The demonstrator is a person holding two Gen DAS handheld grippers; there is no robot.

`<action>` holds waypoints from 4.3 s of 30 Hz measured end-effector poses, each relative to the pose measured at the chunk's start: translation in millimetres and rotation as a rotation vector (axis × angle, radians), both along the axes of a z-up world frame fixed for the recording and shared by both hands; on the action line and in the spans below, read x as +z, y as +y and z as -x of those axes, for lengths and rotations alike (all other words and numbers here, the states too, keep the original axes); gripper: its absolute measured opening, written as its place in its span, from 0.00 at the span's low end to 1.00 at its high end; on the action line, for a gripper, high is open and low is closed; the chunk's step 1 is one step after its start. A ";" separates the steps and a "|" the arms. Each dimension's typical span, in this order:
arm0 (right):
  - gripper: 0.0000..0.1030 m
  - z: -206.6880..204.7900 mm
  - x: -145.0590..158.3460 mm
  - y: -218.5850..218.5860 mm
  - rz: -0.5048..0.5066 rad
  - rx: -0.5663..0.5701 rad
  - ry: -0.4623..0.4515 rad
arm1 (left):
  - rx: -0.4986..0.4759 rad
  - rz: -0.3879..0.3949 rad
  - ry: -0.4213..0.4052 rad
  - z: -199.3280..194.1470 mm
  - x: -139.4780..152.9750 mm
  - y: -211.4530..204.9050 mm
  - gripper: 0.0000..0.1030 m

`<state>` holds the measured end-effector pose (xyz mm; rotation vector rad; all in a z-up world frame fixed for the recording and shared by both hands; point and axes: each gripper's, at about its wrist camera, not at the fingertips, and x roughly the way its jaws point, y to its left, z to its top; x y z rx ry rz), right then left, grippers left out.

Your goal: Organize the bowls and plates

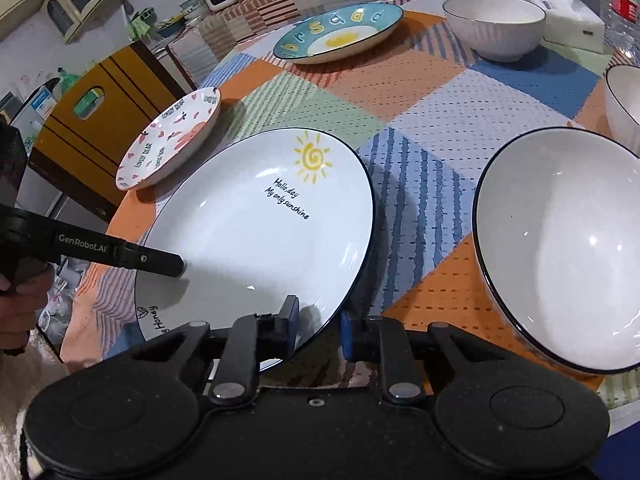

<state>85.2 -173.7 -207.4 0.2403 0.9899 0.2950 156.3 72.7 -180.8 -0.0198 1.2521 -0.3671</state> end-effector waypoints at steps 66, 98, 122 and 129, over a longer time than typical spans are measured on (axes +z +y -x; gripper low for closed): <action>0.30 -140.9 34.3 -59.7 0.294 0.018 0.071 | -0.064 0.062 0.047 -83.1 24.0 -82.3 0.25; 0.71 -97.6 174.4 72.6 0.240 0.345 -0.340 | 0.002 -0.083 -0.321 -40.4 143.5 47.2 0.62; 0.79 -197.7 37.5 153.0 0.027 0.328 -0.105 | 0.305 -0.114 -0.276 -112.4 31.6 141.4 0.77; 0.70 -218.0 9.3 156.0 -0.011 0.250 -0.064 | 0.434 -0.037 -0.247 -124.0 12.1 171.1 0.71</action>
